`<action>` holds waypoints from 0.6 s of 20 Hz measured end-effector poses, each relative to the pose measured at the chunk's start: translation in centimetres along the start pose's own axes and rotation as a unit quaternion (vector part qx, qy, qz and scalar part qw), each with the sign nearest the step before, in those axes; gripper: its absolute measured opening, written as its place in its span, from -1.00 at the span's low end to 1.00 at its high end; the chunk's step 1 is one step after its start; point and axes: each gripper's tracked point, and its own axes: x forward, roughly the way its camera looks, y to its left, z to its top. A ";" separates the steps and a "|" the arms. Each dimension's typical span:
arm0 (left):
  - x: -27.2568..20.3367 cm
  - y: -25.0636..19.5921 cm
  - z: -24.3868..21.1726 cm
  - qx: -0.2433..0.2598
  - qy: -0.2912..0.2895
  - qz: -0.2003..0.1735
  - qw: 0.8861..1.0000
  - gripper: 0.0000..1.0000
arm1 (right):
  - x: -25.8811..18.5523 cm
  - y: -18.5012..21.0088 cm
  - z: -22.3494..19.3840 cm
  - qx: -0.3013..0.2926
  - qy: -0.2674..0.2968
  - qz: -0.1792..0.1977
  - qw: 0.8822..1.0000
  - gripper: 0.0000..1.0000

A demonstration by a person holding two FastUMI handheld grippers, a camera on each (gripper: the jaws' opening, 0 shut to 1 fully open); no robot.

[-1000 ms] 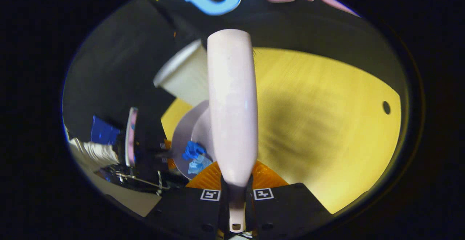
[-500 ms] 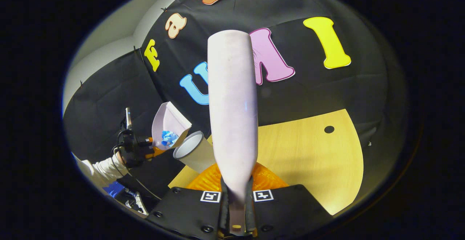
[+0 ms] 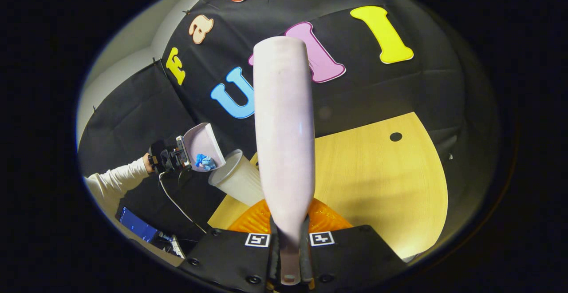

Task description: Pick up the small broom and dustpan from the desktop, sweep the trash into the dustpan with the broom, and then empty the trash into the garbage bin.

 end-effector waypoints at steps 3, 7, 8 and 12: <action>0.2 0.0 -0.7 0.104 0.027 0.025 0.994 -0.48 | 1.0 1.0 -0.5 -0.001 0.011 0.001 1.000 -0.65; -0.6 -0.7 0.4 0.193 0.021 0.091 0.977 -0.51 | 2.3 2.0 -1.1 -0.010 0.027 -0.004 1.000 -0.65; -0.7 -0.9 0.1 0.166 0.014 0.087 0.982 -0.51 | 2.6 2.0 -1.2 -0.012 0.030 -0.007 0.999 -0.65; -6.9 2.3 3.3 -0.094 -0.095 0.103 0.986 -0.50 | 2.1 3.1 1.0 -0.017 0.017 -0.040 0.999 -0.65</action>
